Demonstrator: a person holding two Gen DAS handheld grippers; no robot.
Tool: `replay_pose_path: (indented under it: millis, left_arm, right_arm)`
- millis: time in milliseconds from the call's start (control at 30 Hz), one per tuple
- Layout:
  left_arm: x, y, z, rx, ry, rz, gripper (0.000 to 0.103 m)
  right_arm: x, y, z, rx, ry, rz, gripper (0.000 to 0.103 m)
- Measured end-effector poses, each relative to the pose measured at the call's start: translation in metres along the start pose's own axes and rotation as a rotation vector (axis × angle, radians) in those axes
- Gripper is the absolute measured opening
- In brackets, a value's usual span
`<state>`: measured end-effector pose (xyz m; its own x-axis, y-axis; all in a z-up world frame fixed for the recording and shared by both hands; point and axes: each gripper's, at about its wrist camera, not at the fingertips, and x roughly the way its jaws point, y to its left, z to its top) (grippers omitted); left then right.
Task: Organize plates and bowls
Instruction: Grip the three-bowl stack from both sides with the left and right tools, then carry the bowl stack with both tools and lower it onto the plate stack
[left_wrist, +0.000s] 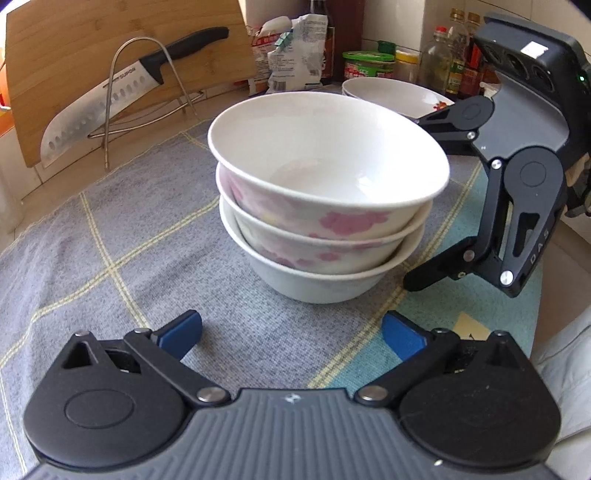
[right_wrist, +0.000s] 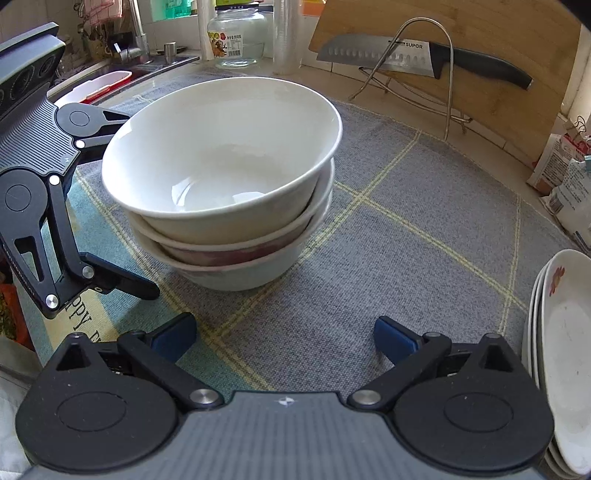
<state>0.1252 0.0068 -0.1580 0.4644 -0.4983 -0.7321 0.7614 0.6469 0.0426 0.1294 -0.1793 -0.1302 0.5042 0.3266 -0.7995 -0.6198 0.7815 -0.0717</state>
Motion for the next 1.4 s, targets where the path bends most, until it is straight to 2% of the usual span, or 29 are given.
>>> replay_pose_path:
  millis: [200,400,533,667,733,900,967,1167,1400]
  left_arm:
    - [0.004,0.007,0.001,0.075,-0.030,-0.064,0.103]
    - [0.009,0.013,0.007,0.134,-0.037,-0.121,0.103]
    - [0.012,0.018,0.013,0.178,-0.022,-0.169,0.100]
    - [0.013,0.023,0.018,0.237,-0.016,-0.205,0.099]
    - [0.012,0.023,0.022,0.275,-0.012,-0.207,0.096]
    - [0.010,0.024,0.031,0.341,0.001,-0.233,0.095]
    - [0.012,0.024,0.034,0.362,0.009,-0.244,0.091]
    - [0.018,0.024,0.041,0.399,0.022,-0.287,0.090]
    - [0.023,0.028,0.044,0.413,0.035,-0.343,0.088]
  right_arm:
    - [0.001,-0.001,-0.004,0.010,-0.035,-0.010,0.103]
    - [0.008,-0.001,0.009,0.027,0.018,-0.024,0.103]
    - [0.011,-0.003,0.017,-0.029,0.032,0.022,0.103]
    - [0.011,0.001,0.026,-0.151,0.014,0.067,0.103]
    - [0.010,0.000,0.031,-0.187,0.015,0.093,0.101]
    - [0.010,0.001,0.040,-0.271,0.032,0.150,0.093]
    - [0.010,0.001,0.042,-0.299,0.038,0.160,0.092]
    - [0.009,0.001,0.049,-0.318,0.051,0.204,0.088]
    - [0.008,0.001,0.049,-0.319,0.066,0.205,0.087]
